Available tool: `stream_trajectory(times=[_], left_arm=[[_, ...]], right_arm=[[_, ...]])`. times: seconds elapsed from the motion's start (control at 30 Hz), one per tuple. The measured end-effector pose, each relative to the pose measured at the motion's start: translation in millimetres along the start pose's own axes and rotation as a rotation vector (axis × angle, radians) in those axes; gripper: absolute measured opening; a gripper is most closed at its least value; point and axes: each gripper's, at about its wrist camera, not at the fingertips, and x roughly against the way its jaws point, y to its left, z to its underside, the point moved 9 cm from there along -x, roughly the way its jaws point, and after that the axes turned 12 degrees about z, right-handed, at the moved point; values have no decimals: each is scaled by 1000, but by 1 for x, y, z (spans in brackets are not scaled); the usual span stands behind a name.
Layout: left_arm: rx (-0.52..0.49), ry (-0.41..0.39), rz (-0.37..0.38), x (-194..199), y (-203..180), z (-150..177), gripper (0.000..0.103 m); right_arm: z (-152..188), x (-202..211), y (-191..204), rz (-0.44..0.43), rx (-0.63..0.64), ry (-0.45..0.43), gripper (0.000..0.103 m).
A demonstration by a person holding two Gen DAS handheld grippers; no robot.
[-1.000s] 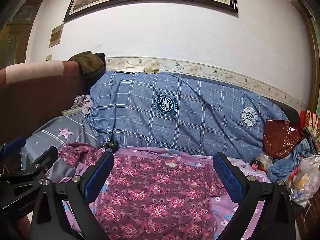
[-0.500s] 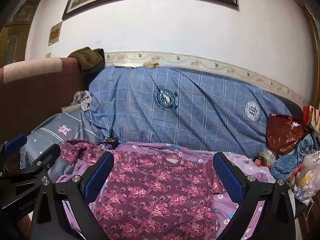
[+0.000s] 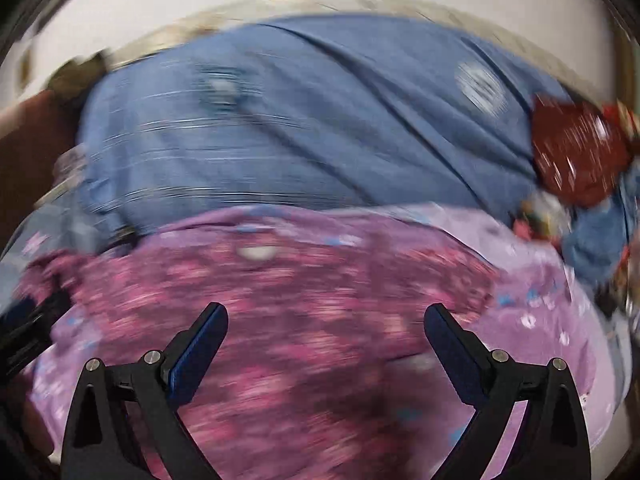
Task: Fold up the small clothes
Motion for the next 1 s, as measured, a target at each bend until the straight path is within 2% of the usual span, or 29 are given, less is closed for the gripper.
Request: stream_trajectory(times=[0.07,0.13,0.2,0.27,0.47,0.57,0.67,0.7,0.73,0.77,0.8,0.83,1.0], left_arm=[[3,8,2,-31,-2,-3,92],[-12,-3,-1,-54,-3,-5,92],[-42,4,-13,-75,1,-6,92],[-69,11,-32,-89,7,-8,91],[-101,-4,-65,-106,20,-12,91],[-105,-2,-63,-102,22,-6,92],[-113,9,-66,-113,26,-2,91],[-112,20,-69,-107,25,2,91],[-106,30,-70,-109,26,3,91],[-99,40,-68,-107,26,4,91],[-91,43,-63,-108,27,3,91],[-89,43,-60,-106,28,2,91],[-102,20,-65,-94,30,-1,91]], right_arm=[[5,-37,-42,-11,-93,63,98],[13,-72,-83,-55,-231,149,85],[18,-94,-114,-66,-369,202,80],[16,-109,-127,-65,-424,206,78],[5,-152,-106,-26,-343,226,72],[15,-178,-105,169,-270,260,72],[36,-208,-99,271,-159,339,72],[36,-209,-96,301,-116,303,66],[36,-208,-94,303,-94,302,46],[34,-207,-92,275,-97,313,35],[32,-205,-94,265,-113,314,14],[31,-203,-98,244,-138,313,9],[19,-184,-112,104,-303,293,6]])
